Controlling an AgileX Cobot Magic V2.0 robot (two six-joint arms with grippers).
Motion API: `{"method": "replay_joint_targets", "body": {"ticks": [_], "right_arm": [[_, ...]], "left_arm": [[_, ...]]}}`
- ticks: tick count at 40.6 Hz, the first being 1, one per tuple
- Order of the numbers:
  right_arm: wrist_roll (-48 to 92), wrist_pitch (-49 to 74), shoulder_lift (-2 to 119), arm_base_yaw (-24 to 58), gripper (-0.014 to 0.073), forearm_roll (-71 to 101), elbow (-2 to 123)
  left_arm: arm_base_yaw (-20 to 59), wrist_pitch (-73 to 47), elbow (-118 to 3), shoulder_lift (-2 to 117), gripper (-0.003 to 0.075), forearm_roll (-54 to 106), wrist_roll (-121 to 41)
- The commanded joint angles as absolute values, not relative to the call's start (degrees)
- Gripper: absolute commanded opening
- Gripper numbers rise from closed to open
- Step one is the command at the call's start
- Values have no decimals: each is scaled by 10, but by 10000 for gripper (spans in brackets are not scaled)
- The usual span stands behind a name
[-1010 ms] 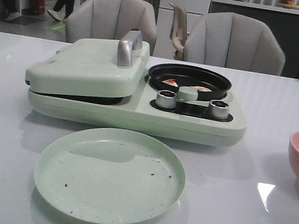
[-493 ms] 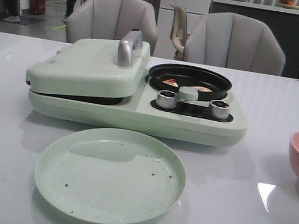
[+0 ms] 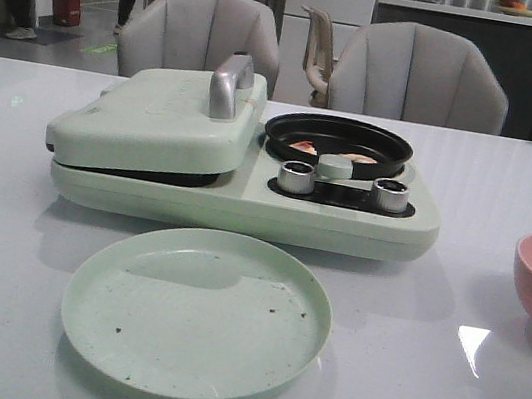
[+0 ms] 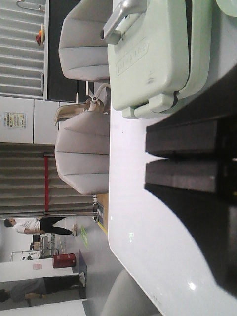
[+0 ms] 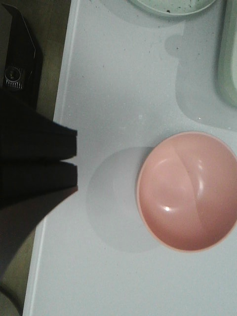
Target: Make breakfast with bread and shrimp
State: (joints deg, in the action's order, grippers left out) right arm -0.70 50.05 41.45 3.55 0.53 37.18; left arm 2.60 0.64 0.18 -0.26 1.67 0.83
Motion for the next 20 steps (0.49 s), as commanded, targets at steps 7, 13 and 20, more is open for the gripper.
{"method": "replay_joint_targets", "body": {"ticks": [7,13,20], "right_arm": [[-6,469,413,35,35,0,386],[-6,470,396,35,35,0,386],[-4,431,331,34,35,-18,375]], "left_arm": [[30,53,5,-15,101,20,12],[30,53,5,-15,101,20,12],[30,53,5,-15,101,20,12]]}}
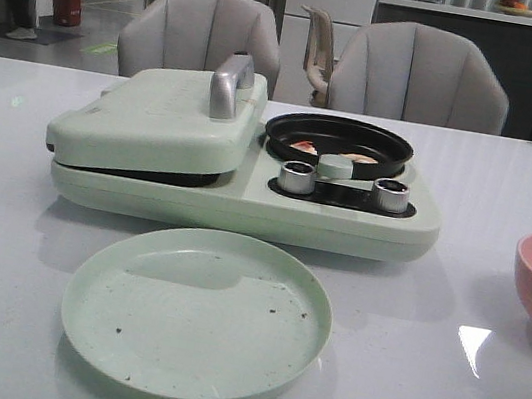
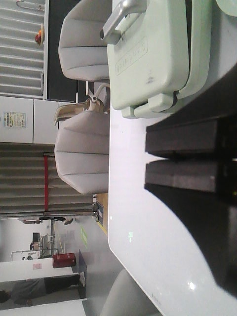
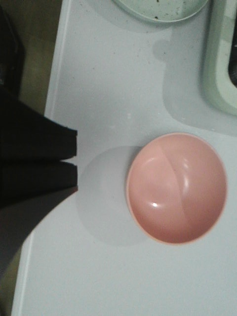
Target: Make breakfast with bread and shrimp
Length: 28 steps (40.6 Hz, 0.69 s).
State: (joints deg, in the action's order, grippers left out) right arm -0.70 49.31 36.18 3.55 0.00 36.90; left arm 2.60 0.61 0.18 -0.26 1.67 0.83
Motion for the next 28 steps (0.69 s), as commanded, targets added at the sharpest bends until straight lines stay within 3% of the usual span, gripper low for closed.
{"method": "replay_joint_targets", "body": {"ticks": [1,11,28], "right_arm": [[-4,417,322,34,35,-18,370],[-4,223,188,27,35,-21,248],[-5,34,0,-11,35,-11,24]], "left_arm": [[30,53,5,-15,101,20,12],[30,53,5,-15,101,20,12],[30,53,5,-15,101,20,12]]}}
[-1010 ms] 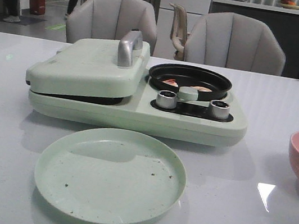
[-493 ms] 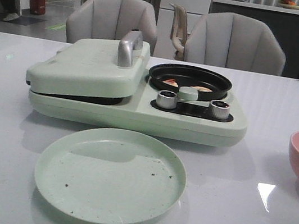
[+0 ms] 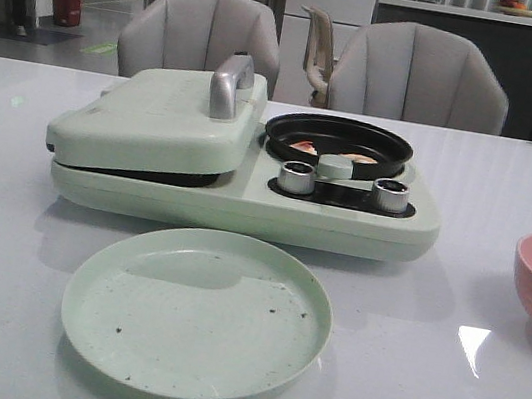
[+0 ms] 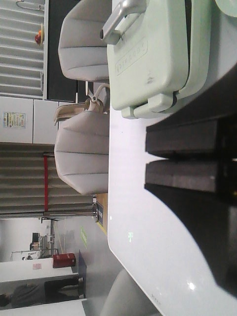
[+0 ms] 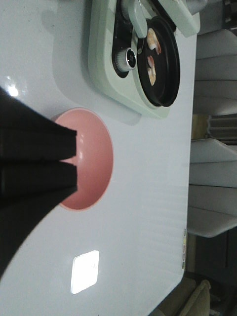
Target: Make breakfast with bread and shrimp
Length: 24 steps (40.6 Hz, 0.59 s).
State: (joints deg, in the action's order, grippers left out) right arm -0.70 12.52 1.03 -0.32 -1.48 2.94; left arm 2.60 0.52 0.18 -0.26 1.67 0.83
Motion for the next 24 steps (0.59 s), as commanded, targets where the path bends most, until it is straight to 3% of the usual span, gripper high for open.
{"method": "replay_joint_targets", "body": {"ticks": [1,24], "right_arm": [[-5,21,-7,-12,35,-11,14],[-5,-26,-19,-12,35,-11,-6]], "left_arm": [[30,53,5,-15,101,20,12],[30,53,5,-14,101,20,12]]}}
